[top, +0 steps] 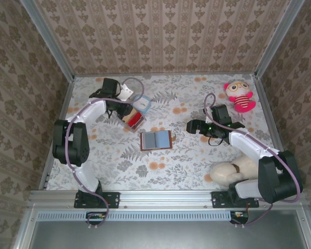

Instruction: Take the credit cards out of the card holder

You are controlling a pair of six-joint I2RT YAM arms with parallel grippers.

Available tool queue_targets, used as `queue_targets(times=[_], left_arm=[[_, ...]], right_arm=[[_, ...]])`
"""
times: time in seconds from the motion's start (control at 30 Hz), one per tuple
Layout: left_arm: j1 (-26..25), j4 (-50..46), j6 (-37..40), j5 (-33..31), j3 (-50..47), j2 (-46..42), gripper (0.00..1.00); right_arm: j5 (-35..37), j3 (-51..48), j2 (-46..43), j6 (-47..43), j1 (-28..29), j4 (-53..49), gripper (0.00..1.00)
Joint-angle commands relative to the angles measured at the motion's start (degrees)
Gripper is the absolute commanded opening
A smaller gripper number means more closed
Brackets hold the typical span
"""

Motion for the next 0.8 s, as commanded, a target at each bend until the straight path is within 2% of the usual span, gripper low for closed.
queue_targets(times=[0.0, 0.13, 0.33, 0.5, 0.77], left_arm=[[0.02, 1.62, -8.62, 0.84, 0.92, -6.07, 0.52], [-0.02, 3.33, -17.17, -0.54, -2.72, -10.66, 0.66], [0.05, 11.48, -31.77, -2.11, -15.64, -21.01, 0.86], [0.42, 15.62, -43.33, -4.30, -26.27, -29.93, 0.98], [0.24, 19.06, -55.61, 0.02, -36.23, -35.92, 1.00]], right_arm=[[-1.67, 0.09, 0.39, -0.21, -0.34, 0.60, 1.00], [-3.45, -0.63, -0.47, 0.33, -0.34, 2.27, 1.00], [-6.19, -1.34, -1.12, 2.15, 0.46, 4.84, 0.99], [-6.29, 0.61, -0.17, 5.02, 5.39, 3.92, 0.96], [0.72, 6.22, 5.83, 11.18, 18.40, 2.33, 0.92]])
